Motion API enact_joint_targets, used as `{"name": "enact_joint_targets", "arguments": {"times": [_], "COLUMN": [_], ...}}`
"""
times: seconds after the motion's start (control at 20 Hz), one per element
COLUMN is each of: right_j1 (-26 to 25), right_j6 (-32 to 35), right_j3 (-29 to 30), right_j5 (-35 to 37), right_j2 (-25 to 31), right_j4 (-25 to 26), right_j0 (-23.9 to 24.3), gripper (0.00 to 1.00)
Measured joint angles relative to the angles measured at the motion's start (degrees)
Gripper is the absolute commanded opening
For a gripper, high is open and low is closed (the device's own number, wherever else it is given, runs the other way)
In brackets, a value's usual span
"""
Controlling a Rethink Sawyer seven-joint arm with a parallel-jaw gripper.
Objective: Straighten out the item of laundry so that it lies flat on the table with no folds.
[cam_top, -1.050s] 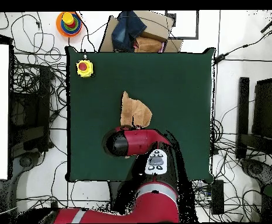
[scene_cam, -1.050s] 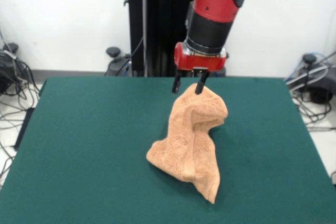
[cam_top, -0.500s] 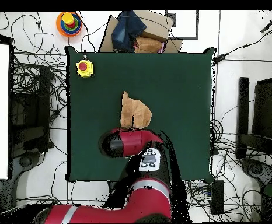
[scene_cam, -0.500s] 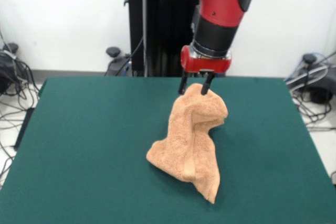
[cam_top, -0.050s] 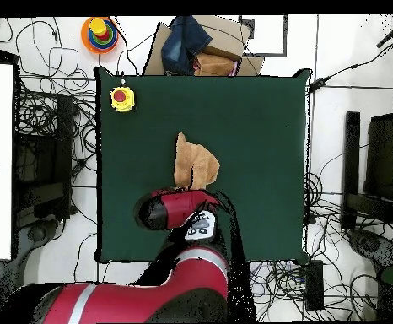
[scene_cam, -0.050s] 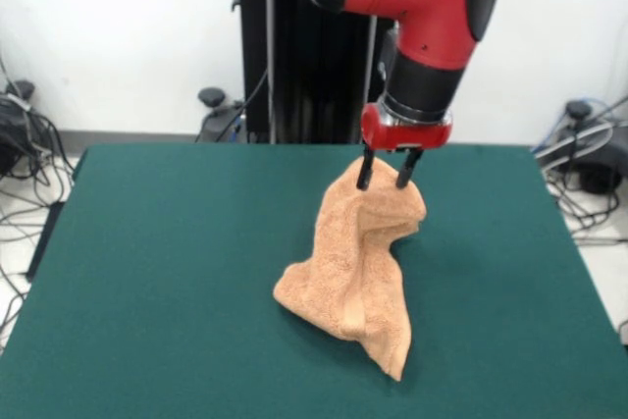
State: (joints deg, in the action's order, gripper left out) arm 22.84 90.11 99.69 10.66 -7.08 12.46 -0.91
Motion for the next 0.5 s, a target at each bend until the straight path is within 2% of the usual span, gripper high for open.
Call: {"name": "enact_joint_targets", "arguments": {"times": [0.5], "right_j1": [-2.5], "right_j6": [0.0], "right_j3": [-0.6], "right_j5": [-1.0], "right_j2": [0.0], "right_j4": [-0.1], "right_j0": [0.2], "gripper": [1.00]}}
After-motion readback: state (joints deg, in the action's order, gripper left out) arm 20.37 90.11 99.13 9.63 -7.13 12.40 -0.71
